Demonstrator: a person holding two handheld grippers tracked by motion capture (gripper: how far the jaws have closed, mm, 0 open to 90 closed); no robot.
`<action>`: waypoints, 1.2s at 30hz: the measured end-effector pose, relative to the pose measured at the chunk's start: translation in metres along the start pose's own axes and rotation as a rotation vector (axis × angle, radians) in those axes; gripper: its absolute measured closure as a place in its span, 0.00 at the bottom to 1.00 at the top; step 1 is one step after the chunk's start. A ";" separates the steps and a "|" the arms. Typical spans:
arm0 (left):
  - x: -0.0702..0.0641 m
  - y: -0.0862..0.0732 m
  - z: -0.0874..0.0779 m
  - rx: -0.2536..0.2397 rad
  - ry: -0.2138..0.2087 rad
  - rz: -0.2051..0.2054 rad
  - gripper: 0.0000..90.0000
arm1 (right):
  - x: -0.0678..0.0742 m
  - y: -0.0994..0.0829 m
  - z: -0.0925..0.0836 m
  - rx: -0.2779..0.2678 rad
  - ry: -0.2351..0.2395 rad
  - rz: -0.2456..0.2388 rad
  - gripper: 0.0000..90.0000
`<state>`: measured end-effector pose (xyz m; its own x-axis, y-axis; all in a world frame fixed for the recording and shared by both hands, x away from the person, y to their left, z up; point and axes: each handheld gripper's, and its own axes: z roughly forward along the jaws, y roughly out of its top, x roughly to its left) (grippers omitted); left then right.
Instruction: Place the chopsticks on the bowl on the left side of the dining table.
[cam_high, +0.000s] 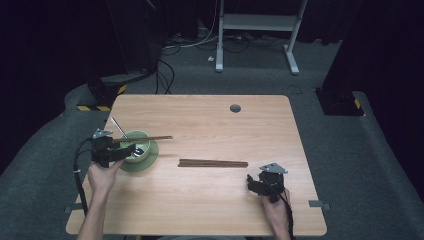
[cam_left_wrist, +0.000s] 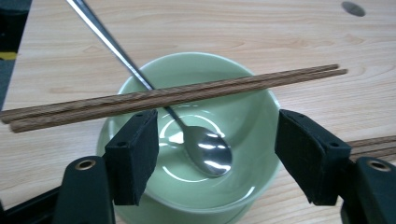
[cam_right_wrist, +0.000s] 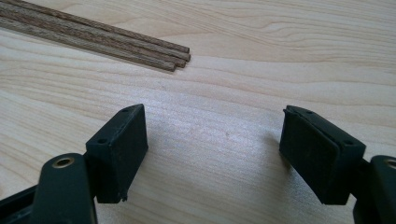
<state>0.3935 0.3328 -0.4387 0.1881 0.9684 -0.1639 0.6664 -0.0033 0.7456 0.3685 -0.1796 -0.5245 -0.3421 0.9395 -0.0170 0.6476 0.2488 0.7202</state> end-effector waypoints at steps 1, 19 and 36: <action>-0.001 0.000 0.000 0.003 -0.001 0.006 0.34 | 0.000 0.000 0.000 0.000 0.000 0.000 0.25; -0.022 -0.008 0.003 -0.019 -0.029 0.035 0.34 | 0.000 0.000 0.000 0.000 0.000 0.000 0.25; -0.038 -0.012 0.002 -0.032 -0.057 0.079 0.34 | 0.000 0.000 0.000 0.000 -0.001 0.001 0.25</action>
<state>0.3793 0.2952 -0.4429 0.2806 0.9496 -0.1398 0.6250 -0.0702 0.7775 0.3685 -0.1795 -0.5245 -0.3412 0.9398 -0.0171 0.6481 0.2484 0.7199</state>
